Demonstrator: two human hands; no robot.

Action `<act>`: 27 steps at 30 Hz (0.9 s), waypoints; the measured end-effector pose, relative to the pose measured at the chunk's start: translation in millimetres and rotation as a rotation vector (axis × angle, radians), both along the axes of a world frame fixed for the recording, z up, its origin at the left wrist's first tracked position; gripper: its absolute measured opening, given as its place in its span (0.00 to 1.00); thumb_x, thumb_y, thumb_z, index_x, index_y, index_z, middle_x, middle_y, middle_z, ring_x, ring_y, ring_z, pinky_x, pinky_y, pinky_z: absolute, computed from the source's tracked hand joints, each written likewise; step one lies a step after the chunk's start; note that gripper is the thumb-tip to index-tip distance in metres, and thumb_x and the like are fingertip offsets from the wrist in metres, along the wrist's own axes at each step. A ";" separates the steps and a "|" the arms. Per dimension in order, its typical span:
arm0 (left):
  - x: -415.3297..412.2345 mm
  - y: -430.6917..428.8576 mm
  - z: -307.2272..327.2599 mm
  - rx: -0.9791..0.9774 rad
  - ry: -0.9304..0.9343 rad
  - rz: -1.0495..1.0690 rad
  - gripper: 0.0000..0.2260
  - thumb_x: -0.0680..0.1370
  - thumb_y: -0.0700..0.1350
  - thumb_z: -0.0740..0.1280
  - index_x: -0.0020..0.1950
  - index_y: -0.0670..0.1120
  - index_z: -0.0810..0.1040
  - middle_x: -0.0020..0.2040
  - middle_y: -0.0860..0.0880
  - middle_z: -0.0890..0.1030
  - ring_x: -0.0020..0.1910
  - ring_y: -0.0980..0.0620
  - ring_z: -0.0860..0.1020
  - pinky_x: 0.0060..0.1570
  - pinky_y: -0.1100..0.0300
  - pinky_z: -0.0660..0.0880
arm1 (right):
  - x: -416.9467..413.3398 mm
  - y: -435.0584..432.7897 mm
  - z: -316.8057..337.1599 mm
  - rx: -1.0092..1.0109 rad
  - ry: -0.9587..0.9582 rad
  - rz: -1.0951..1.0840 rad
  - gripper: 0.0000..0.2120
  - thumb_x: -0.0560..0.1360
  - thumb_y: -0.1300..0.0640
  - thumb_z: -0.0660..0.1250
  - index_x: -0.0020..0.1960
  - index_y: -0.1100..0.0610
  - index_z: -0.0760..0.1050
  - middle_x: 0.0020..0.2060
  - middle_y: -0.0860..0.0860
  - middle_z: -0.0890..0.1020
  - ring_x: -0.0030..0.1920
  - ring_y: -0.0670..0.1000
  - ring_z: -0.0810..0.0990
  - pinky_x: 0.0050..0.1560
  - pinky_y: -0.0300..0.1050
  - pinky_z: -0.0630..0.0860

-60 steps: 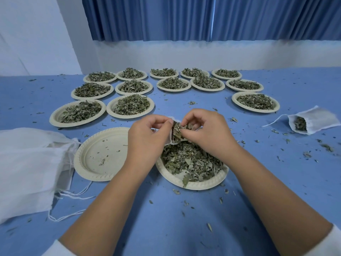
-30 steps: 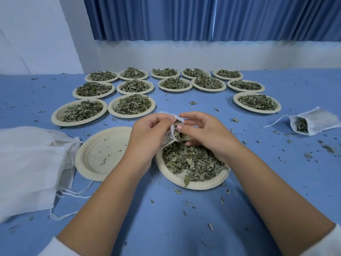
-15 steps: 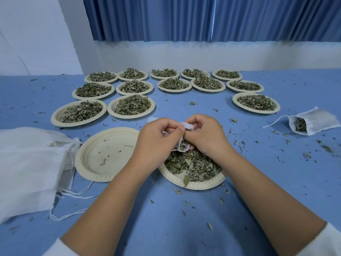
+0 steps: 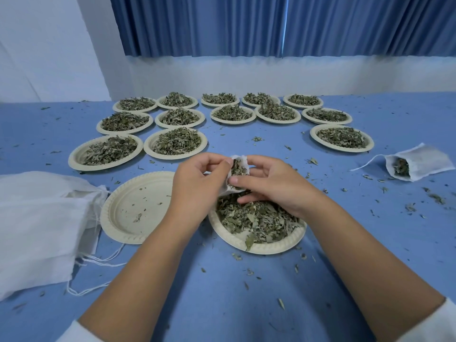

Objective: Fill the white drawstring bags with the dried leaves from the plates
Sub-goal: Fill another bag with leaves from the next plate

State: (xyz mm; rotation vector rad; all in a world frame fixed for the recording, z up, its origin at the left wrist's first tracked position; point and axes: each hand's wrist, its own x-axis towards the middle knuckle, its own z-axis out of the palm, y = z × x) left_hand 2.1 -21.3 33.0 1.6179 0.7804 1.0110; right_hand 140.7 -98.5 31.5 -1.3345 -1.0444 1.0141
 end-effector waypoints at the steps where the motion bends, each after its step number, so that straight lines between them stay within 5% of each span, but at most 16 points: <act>1: 0.2 -0.1 -0.4 0.000 0.003 -0.005 0.03 0.76 0.44 0.70 0.43 0.49 0.83 0.40 0.49 0.84 0.36 0.62 0.78 0.37 0.71 0.73 | -0.9 0.2 -0.8 0.015 0.000 -0.006 0.17 0.73 0.63 0.73 0.62 0.57 0.77 0.51 0.55 0.85 0.52 0.52 0.85 0.44 0.41 0.82; 10: -0.6 -0.3 1.0 0.003 -0.001 0.021 0.03 0.76 0.45 0.71 0.43 0.50 0.83 0.40 0.52 0.84 0.39 0.60 0.80 0.41 0.71 0.74 | 3.6 3.0 -3.8 0.014 0.031 -0.010 0.11 0.74 0.63 0.72 0.56 0.59 0.81 0.50 0.55 0.86 0.50 0.52 0.85 0.42 0.37 0.81; 14: -0.1 -3.5 2.6 0.000 0.008 -0.042 0.03 0.76 0.44 0.71 0.42 0.48 0.83 0.36 0.53 0.83 0.35 0.61 0.78 0.37 0.70 0.74 | 0.3 4.5 -8.1 0.010 -0.182 -0.157 0.06 0.73 0.62 0.74 0.49 0.60 0.81 0.42 0.54 0.86 0.39 0.50 0.84 0.36 0.38 0.80; 17: 2.3 -8.7 0.8 0.039 0.054 -0.116 0.04 0.76 0.43 0.71 0.42 0.48 0.84 0.33 0.58 0.81 0.32 0.63 0.77 0.34 0.72 0.72 | -1.4 6.5 -13.6 -0.001 -0.532 -0.301 0.08 0.69 0.60 0.75 0.42 0.62 0.78 0.33 0.55 0.79 0.30 0.48 0.77 0.32 0.44 0.74; 20: 3.0 -7.7 -0.4 0.044 0.035 -0.061 0.04 0.76 0.43 0.70 0.42 0.49 0.83 0.33 0.59 0.81 0.32 0.64 0.77 0.34 0.73 0.72 | -3.1 6.6 -11.0 -0.004 -0.503 -0.294 0.09 0.70 0.56 0.76 0.44 0.61 0.79 0.35 0.56 0.82 0.29 0.48 0.80 0.35 0.53 0.79; 24: 0.1 -0.2 0.9 0.003 -0.032 0.069 0.04 0.76 0.44 0.71 0.42 0.49 0.83 0.37 0.53 0.84 0.36 0.61 0.79 0.38 0.71 0.74 | 3.6 1.1 0.8 0.018 -0.399 -0.236 0.14 0.68 0.48 0.77 0.52 0.48 0.81 0.44 0.47 0.85 0.37 0.43 0.81 0.36 0.39 0.76; 27: -2.4 1.6 2.2 -0.014 -0.055 0.108 0.03 0.77 0.44 0.70 0.44 0.48 0.84 0.38 0.52 0.83 0.36 0.61 0.78 0.37 0.72 0.73 | 14.1 -9.1 9.7 0.047 -0.480 -0.253 0.10 0.69 0.44 0.75 0.45 0.49 0.82 0.35 0.47 0.82 0.31 0.41 0.75 0.31 0.33 0.72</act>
